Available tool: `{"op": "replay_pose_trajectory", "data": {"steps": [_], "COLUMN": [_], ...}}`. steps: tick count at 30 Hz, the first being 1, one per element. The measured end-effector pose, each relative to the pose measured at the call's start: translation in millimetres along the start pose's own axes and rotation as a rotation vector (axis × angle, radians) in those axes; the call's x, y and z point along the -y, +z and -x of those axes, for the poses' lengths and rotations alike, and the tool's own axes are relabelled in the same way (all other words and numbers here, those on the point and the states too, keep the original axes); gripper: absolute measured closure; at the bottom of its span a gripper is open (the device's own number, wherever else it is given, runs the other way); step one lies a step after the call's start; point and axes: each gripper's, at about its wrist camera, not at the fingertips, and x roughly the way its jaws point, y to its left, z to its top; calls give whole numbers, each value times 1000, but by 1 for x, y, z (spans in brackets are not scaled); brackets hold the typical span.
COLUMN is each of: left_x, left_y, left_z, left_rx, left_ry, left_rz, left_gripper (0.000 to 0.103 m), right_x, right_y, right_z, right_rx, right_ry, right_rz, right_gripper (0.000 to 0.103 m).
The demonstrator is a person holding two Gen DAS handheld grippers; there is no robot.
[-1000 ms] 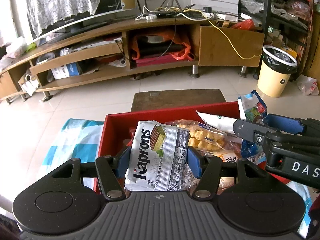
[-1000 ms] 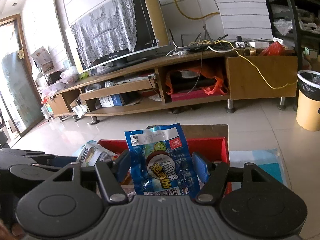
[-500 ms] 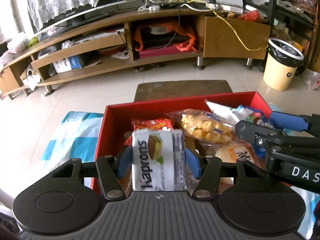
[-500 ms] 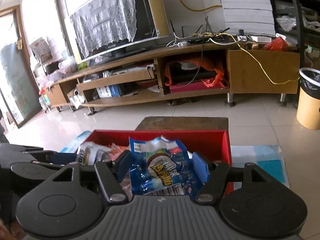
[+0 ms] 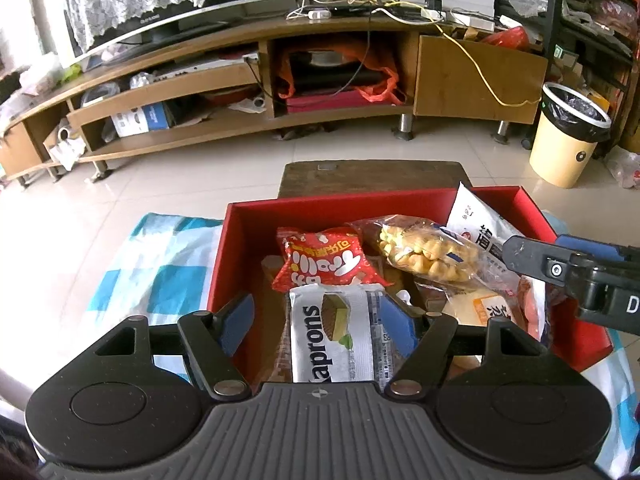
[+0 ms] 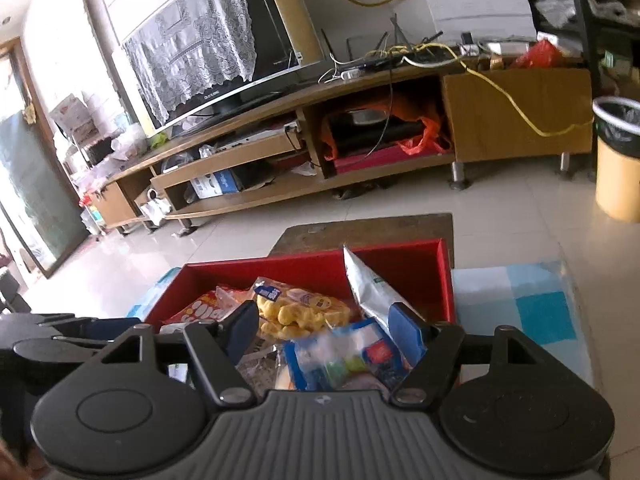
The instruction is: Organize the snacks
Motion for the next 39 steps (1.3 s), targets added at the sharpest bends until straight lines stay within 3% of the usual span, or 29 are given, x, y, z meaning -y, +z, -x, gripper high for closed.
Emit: {"op": "replay_pose_trajectory", "data": {"steps": [7,16,20,39], "left_x": [4,4,4,-5], "left_y": [-5,-19,-28,-71], "left_z": [12,24,32,83], "left_rx": [16,-6,-11,-5], "left_ry": [-13,9,-7,-31], "left_rz": [-15,-1,16,65], "left_gripper": [22,12,0,0], "right_x": [-4,-4,-9,-36], "right_y": [0,-22,-28,-75], "right_z": [14,35,43,106], "right_rx": [43,1,-4,-30], "right_ry": [-21,-72,-68,-92], "right_rz": [10,0,-10,-51], "right_gripper": [35,35,35,34]}}
